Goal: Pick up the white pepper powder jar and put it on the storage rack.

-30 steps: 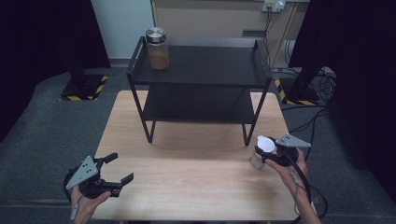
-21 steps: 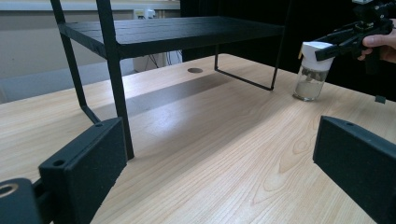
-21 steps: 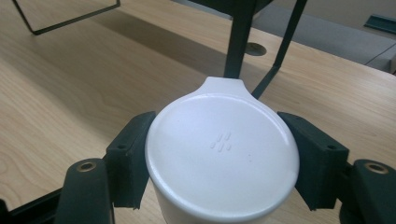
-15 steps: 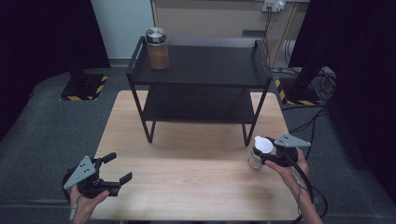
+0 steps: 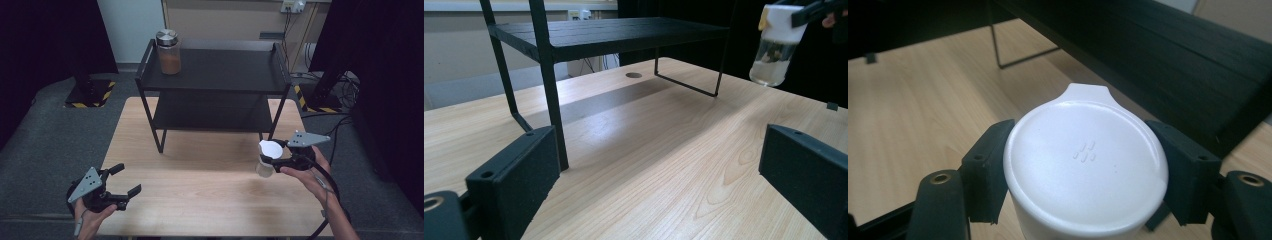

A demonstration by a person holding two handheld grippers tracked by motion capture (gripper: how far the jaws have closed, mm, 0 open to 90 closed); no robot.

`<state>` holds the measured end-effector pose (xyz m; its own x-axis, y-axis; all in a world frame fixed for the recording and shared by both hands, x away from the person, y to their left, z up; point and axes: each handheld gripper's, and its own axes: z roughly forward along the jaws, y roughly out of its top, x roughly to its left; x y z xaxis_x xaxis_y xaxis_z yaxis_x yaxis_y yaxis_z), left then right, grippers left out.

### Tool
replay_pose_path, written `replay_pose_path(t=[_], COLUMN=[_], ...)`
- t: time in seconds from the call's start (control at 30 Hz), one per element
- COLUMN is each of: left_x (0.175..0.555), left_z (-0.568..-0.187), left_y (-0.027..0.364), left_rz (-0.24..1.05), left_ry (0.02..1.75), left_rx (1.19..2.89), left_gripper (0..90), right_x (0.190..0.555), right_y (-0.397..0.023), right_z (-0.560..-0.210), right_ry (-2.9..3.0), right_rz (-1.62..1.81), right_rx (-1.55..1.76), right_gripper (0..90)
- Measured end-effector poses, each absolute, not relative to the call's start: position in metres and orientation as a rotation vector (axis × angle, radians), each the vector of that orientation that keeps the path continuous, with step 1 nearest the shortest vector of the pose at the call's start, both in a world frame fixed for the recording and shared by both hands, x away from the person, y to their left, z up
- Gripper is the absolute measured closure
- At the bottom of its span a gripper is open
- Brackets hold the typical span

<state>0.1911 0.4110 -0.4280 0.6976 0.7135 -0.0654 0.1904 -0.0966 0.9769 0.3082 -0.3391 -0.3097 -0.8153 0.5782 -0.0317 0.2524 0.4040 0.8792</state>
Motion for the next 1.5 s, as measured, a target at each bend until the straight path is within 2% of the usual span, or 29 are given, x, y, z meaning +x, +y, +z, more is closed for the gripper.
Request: replay_pose_path(t=[0.37, 1.5], left_x=[0.191, 0.191], left_z=[-0.429, -0.43], left_y=[0.412, 0.416], left_rz=[0.512, 0.503], left_ry=[0.746, 0.754], left_rx=[1.632, 1.616], left_gripper=[1.5, 1.6], right_x=[0.326, 0.356], right_y=[-0.317, -0.294], right_z=[-0.257, -0.094], right_ry=[2.409, 2.357], right_rz=[1.454, 1.471], right_rx=[0.616, 0.642], right_gripper=[32.0, 32.0])
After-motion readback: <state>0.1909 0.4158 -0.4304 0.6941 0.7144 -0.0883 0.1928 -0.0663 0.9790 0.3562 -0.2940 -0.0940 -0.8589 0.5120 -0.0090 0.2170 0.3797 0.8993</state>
